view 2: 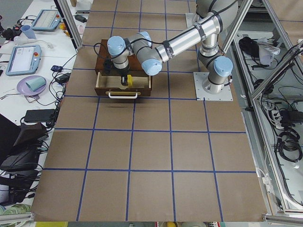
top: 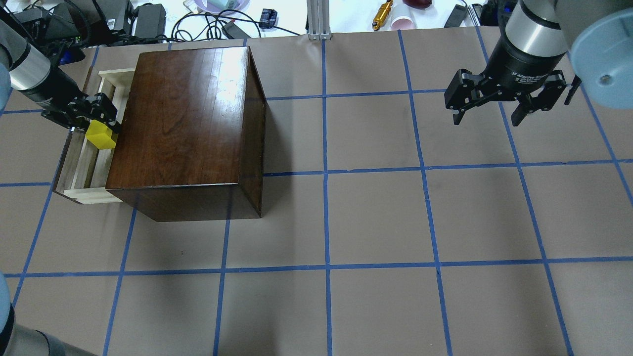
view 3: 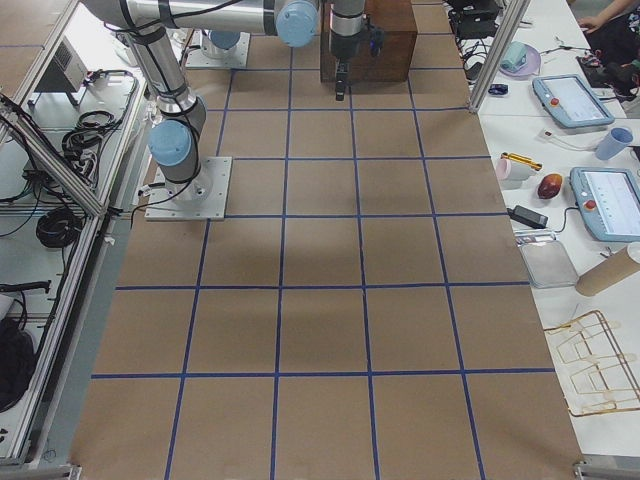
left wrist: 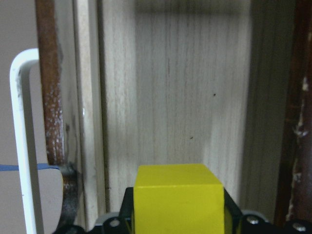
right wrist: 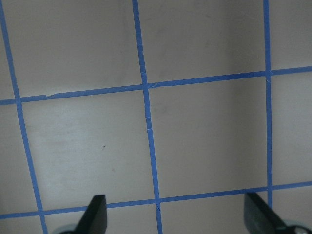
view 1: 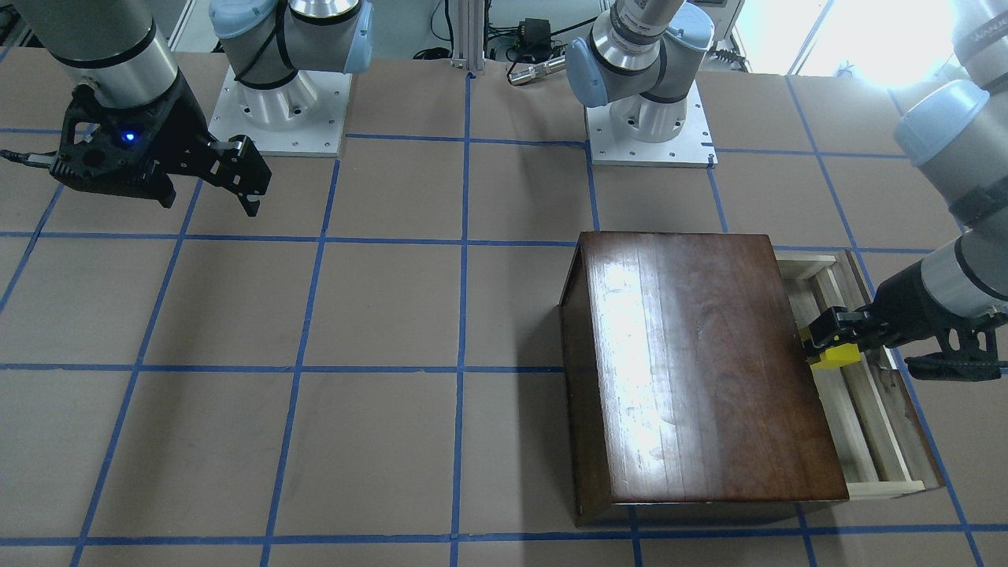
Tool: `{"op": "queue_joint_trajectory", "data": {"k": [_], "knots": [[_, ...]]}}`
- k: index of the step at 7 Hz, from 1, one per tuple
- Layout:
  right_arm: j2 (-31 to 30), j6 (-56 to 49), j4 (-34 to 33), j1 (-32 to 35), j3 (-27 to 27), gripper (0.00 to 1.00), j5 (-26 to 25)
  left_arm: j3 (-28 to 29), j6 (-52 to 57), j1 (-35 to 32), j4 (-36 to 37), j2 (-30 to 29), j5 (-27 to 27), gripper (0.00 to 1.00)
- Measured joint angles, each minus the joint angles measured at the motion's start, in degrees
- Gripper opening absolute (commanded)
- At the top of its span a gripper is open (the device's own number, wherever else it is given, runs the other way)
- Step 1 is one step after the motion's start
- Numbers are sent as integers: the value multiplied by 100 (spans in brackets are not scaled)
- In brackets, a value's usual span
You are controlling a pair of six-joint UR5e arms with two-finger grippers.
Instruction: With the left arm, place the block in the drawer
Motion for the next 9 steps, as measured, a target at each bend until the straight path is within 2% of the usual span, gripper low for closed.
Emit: {"op": "queue_joint_trajectory", "data": {"k": [6,7,9], "knots": [[3,0,0,0,0,100,0,100,-36,41,-57,88,11,100],[2,0,0,0,0,100,0,172,-36,40,-171,191,21,100],[0,0,0,0,0,100,0,549,-65,22,-908,508,170,100]]}}
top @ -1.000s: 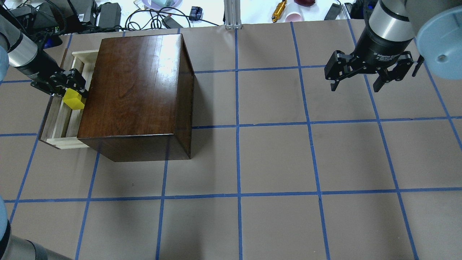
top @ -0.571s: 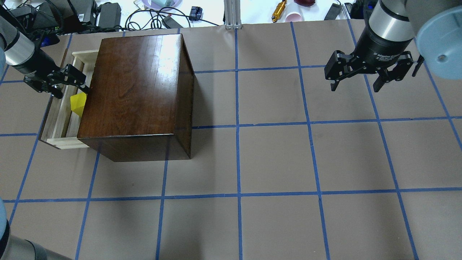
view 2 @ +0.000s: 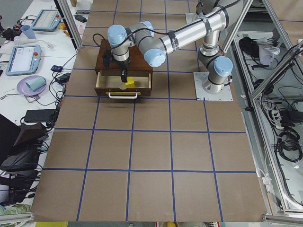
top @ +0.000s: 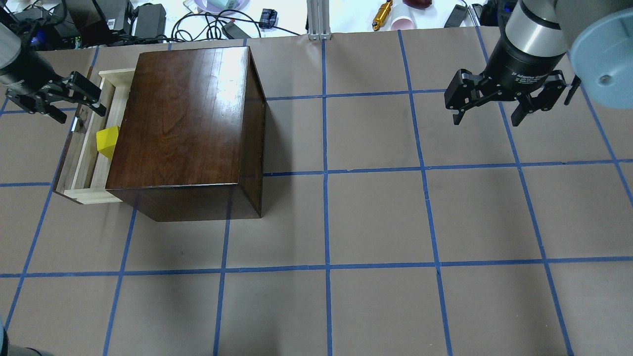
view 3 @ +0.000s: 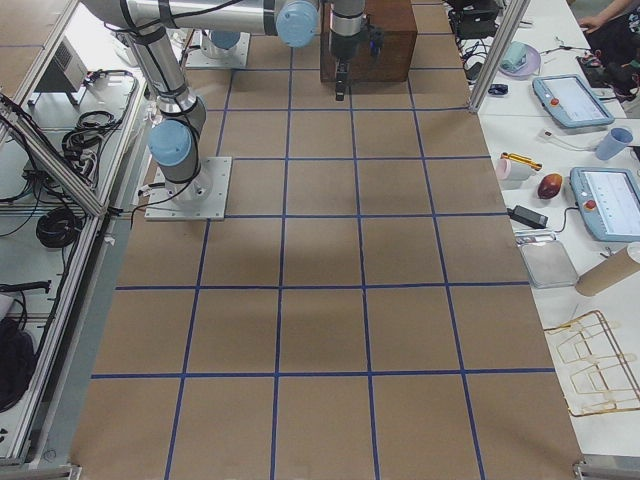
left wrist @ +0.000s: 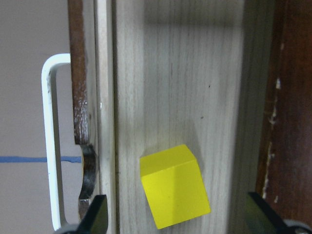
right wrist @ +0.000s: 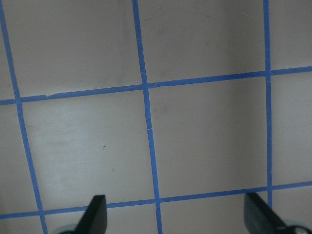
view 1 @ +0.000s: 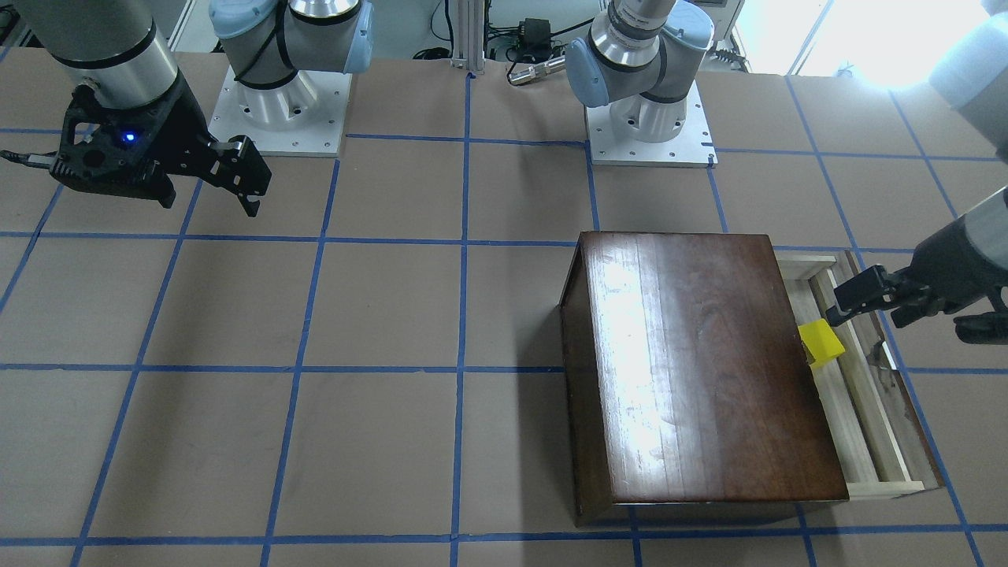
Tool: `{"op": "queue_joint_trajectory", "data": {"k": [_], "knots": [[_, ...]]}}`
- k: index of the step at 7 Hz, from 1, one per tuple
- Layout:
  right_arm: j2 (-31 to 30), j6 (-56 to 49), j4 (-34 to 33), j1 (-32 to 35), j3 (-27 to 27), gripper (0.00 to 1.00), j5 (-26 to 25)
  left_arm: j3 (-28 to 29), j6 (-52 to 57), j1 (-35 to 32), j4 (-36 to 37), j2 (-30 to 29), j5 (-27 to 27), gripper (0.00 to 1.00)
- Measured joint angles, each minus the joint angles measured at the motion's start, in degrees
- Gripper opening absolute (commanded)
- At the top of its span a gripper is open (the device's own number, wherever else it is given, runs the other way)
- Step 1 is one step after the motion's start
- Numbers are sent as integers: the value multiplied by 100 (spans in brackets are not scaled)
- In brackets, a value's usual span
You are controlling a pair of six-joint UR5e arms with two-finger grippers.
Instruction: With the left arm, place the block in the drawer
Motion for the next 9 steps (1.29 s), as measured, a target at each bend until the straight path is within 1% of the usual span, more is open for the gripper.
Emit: {"op": "queue_joint_trajectory", "data": {"k": [2,4,5,7,9], "knots": [[0,0,0,0,0,100,0,188,-50,-22,-734,555,183,100],[0,0,0,0,0,100,0,185,-77,-102,-1052,1047,210,100],[0,0,0,0,0,100,0,178,-188,-284,-1113,1161,277,100],[0,0,0,0,0,100,0,177,-816,-805,-1109,1134,521,100],[0,0,0,0,0,100,0,179,-1464,-1341,-1020,1059,584,100]]}}
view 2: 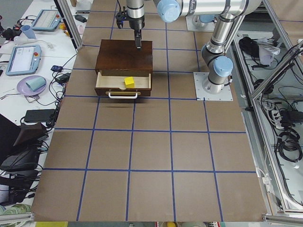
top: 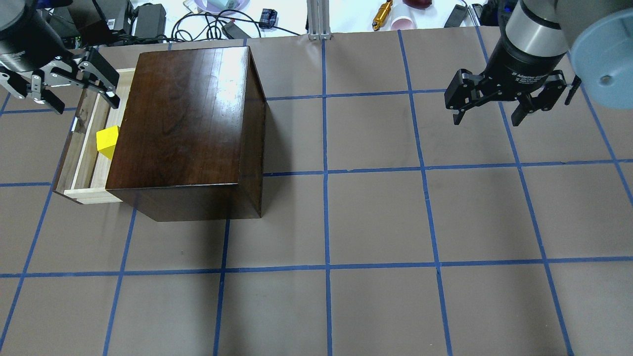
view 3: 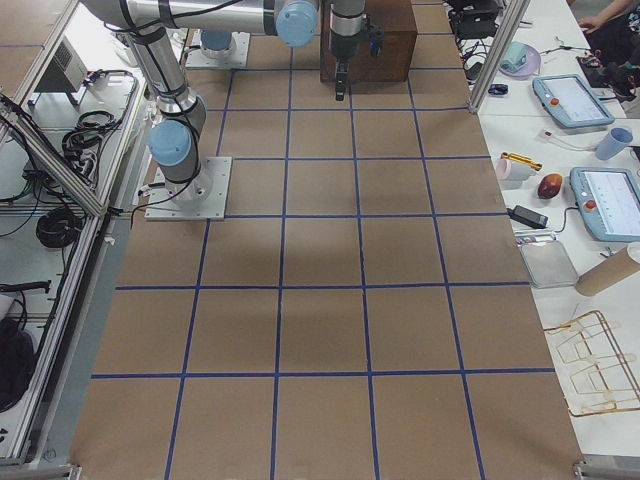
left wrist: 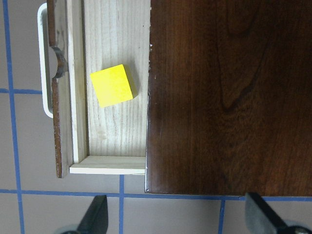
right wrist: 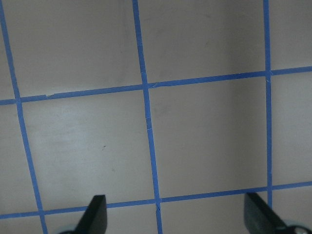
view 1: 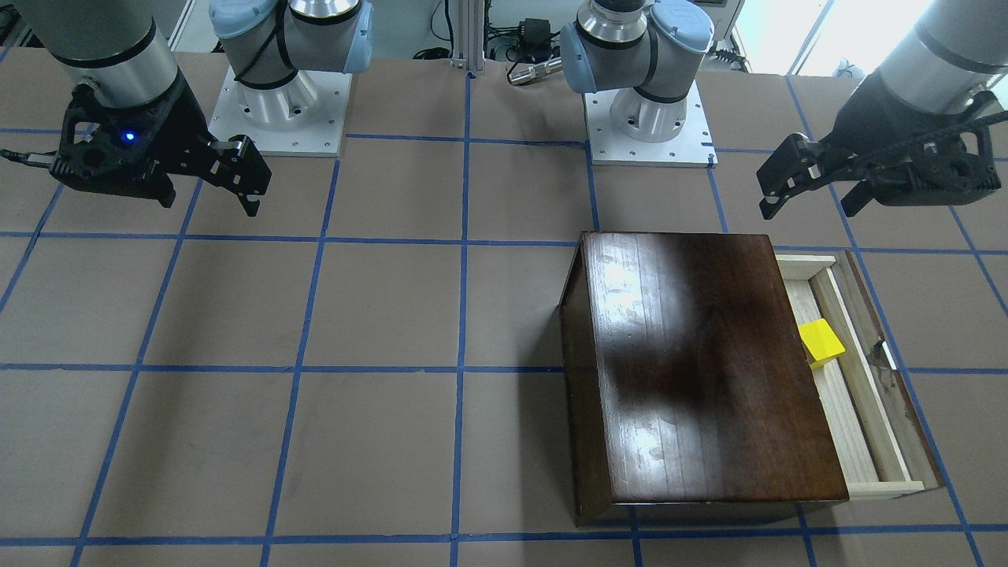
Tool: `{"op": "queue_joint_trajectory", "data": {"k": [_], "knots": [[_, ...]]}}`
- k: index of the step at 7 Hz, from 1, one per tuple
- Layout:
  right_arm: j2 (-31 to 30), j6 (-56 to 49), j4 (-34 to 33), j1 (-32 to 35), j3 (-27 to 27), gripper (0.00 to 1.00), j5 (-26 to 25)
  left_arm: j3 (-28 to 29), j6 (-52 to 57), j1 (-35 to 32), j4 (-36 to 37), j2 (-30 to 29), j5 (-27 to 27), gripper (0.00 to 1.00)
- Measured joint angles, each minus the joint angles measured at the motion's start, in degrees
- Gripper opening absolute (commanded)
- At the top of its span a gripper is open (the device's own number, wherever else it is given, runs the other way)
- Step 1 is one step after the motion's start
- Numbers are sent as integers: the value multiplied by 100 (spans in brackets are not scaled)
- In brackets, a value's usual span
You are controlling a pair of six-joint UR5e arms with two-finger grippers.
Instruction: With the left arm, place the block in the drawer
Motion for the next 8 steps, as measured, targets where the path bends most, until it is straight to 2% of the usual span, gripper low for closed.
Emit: {"op": "queue_joint_trajectory", "data": {"k": [3,8], "knots": [[0,0,0,0,0,100,0,-11,-132,-474,438,-214,-46,100],[1,0,0,0,0,100,0,-12,-83,-607,631,-379,-244,100]]}}
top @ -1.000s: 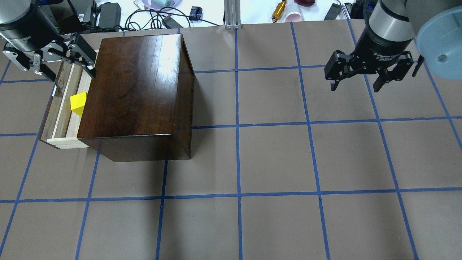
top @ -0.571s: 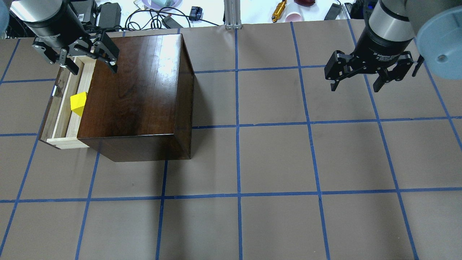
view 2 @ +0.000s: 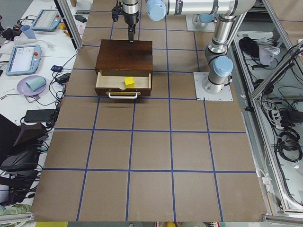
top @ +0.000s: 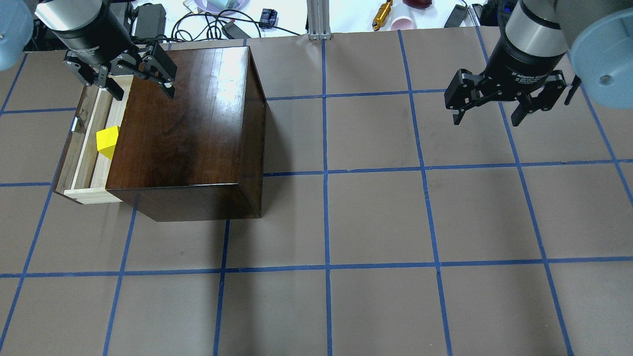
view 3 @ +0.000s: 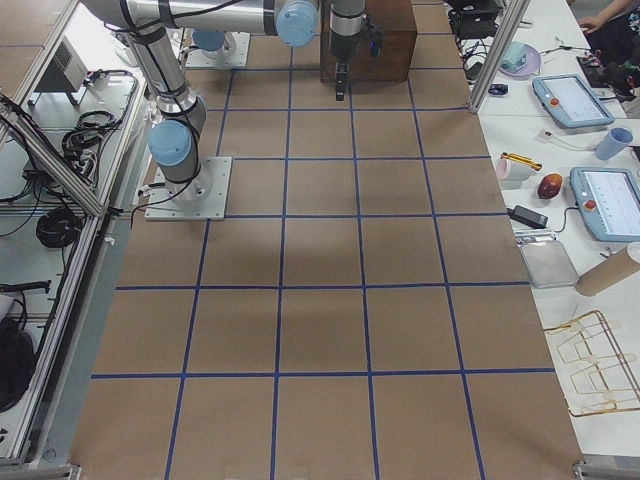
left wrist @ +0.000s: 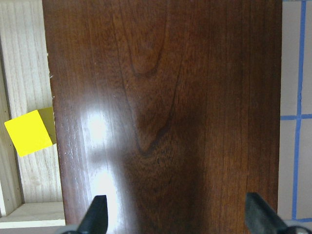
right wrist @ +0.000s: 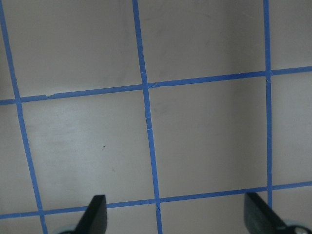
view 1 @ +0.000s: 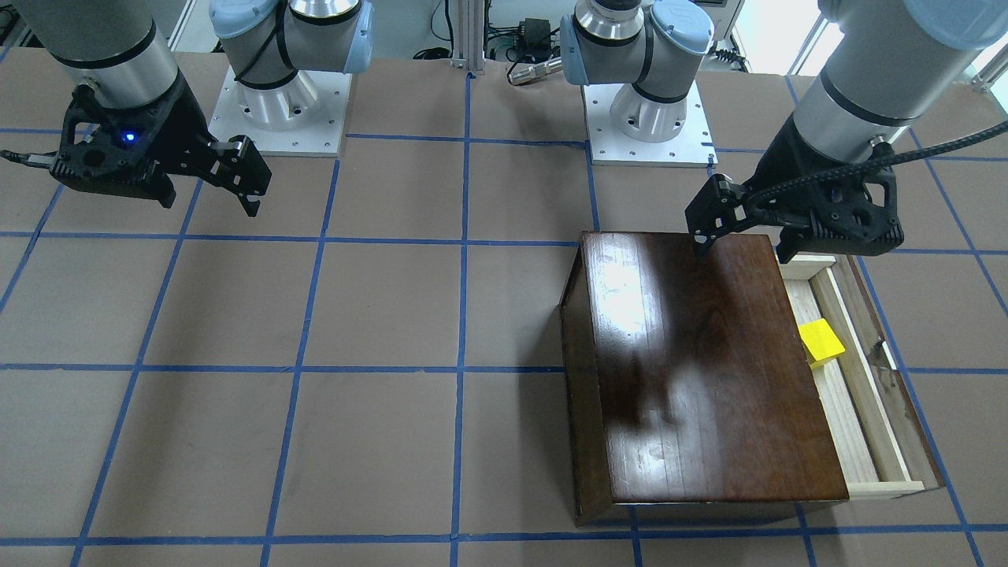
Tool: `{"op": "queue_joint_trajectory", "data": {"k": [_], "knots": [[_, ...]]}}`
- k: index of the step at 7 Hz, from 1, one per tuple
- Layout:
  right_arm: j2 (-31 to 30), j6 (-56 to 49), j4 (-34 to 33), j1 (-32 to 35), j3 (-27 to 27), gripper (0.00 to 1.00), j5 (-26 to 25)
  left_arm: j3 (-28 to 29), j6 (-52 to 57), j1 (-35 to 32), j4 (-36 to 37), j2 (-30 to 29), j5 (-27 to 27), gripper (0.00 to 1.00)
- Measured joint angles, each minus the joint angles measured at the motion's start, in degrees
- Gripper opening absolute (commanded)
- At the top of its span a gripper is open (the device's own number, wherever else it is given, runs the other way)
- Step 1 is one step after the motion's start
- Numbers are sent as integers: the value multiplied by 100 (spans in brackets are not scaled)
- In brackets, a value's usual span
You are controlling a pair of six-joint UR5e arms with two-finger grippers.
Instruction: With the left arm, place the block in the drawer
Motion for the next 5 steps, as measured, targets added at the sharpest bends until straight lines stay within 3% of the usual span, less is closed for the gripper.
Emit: {"op": "queue_joint_trajectory", "data": {"k": [5], "knots": [[-1,0,0,0,0,100,0,4,-15,8,-3,42,7,100]]}}
